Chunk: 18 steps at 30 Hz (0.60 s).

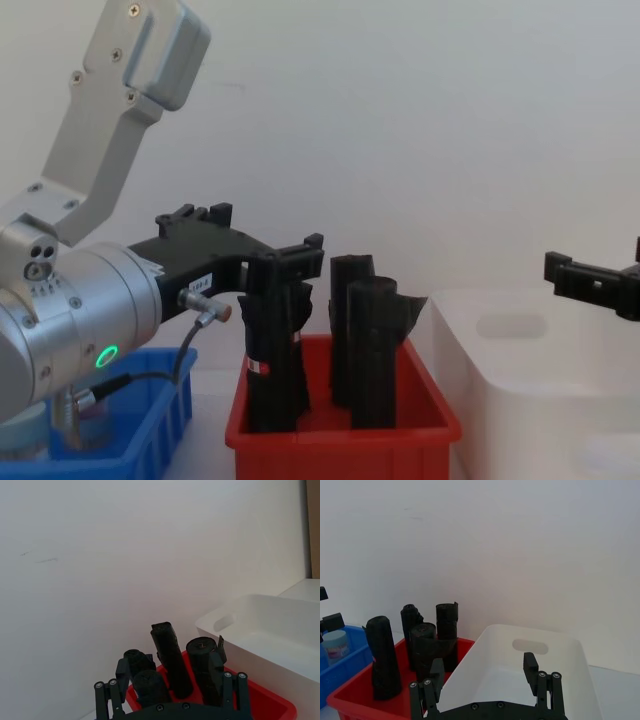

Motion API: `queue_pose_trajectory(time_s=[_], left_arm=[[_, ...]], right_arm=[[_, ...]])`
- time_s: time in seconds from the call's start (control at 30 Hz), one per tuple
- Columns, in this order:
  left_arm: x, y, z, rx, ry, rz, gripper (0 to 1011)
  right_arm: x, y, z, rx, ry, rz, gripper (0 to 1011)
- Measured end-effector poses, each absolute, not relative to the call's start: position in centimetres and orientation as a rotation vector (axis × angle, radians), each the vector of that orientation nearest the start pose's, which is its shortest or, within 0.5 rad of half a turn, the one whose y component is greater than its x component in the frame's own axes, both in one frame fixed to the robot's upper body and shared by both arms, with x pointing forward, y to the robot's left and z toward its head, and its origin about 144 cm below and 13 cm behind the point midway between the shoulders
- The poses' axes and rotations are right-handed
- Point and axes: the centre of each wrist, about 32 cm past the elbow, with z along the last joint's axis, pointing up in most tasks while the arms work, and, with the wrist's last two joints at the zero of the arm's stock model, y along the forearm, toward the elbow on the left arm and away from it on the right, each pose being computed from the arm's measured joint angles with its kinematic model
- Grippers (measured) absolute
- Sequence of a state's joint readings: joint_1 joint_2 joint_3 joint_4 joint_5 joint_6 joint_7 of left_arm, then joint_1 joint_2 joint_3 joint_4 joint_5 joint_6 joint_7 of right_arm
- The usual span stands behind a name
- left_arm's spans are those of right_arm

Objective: Pick the cotton swabs from the blue box and place them into the white box.

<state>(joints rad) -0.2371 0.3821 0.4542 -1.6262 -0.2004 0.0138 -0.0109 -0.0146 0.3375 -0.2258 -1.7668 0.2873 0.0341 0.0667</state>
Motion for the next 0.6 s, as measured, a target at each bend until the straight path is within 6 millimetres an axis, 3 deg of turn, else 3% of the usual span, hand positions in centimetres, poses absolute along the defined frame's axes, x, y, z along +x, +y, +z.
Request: queue_pose_trajectory(time_s=[0.6], left_arm=[[49.2, 19.84, 120.44, 0.061, -0.268, 1.124, 1004]], right_arm=[[44.33, -23.71, 118.87, 0.026, -0.075, -1.229, 1001]])
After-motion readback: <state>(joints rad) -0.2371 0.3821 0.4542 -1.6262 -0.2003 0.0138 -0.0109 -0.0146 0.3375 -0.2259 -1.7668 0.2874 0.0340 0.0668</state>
